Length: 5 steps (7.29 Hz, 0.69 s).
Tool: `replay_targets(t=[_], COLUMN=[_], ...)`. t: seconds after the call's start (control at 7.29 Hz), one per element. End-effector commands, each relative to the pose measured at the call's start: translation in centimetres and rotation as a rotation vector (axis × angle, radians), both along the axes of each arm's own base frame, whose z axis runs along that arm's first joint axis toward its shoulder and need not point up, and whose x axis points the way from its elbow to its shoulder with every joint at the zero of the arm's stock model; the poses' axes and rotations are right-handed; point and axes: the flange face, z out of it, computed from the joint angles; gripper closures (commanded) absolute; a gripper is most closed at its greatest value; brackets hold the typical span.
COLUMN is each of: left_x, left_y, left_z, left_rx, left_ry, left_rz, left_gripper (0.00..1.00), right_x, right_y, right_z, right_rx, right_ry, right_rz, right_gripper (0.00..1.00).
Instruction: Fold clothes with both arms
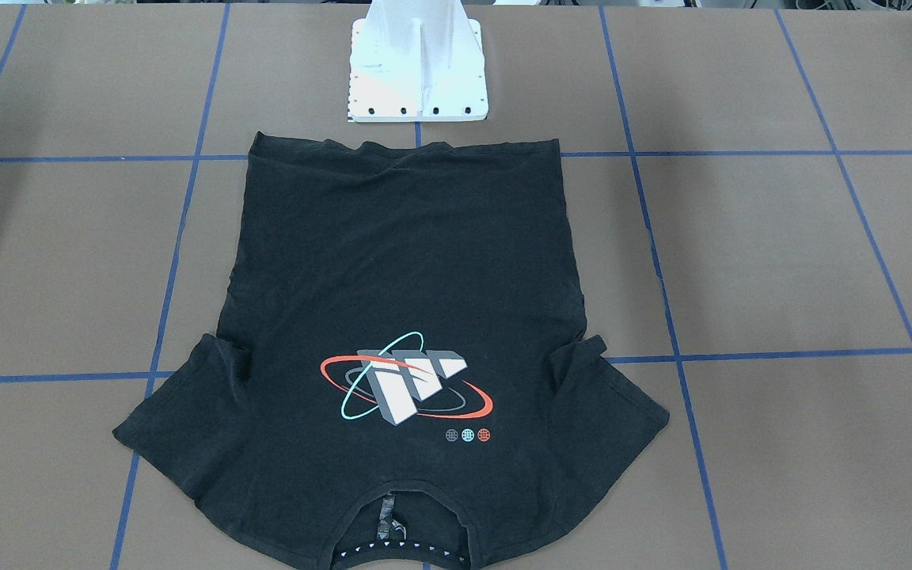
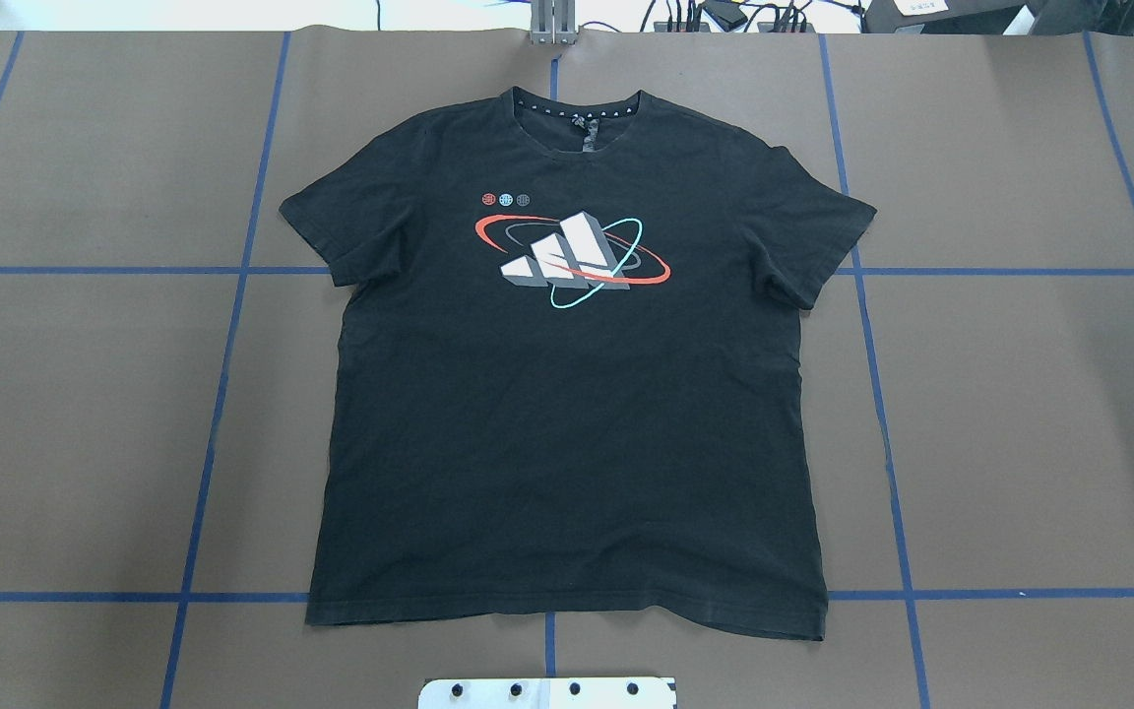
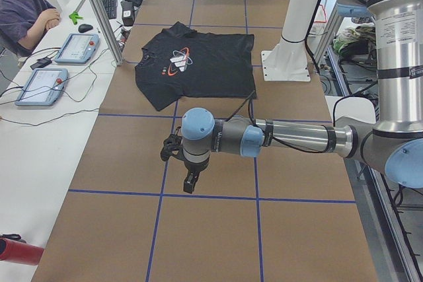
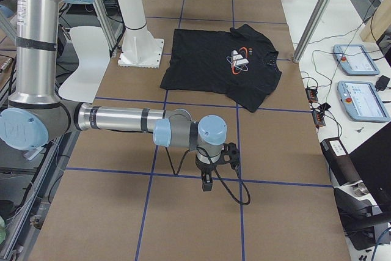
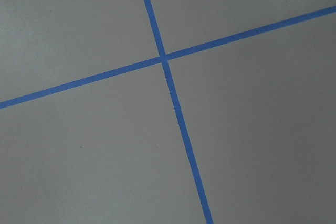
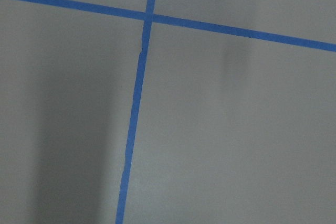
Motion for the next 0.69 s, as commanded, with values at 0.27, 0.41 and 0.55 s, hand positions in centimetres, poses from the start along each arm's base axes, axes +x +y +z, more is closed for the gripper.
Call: replay_targets(t=[0.27, 0.41, 0.55], left_x=[0.0, 0.1, 0.1], left_y=[0.0, 0.0, -0.2], left_z=[-1.7, -1.8, -1.9], left_rx=[0.054, 0.057, 0.057], left_ry=[-0.001, 0.0, -0.001], left_rz=[0.001, 0.004, 0.003], left_gripper=[0.0, 0.0, 0.0], right_x=[-0.1, -0.2, -0.3], right_y=[-0.5, -0.6, -1.5], right_z=[-1.7, -1.9, -2.8], right_rx=[0.035, 0.041, 0.071], right_ry=[-0.003, -0.002, -0.002], right_rz=[-0.003, -0.004, -0.005], right_gripper=[0.0, 0.0, 0.0])
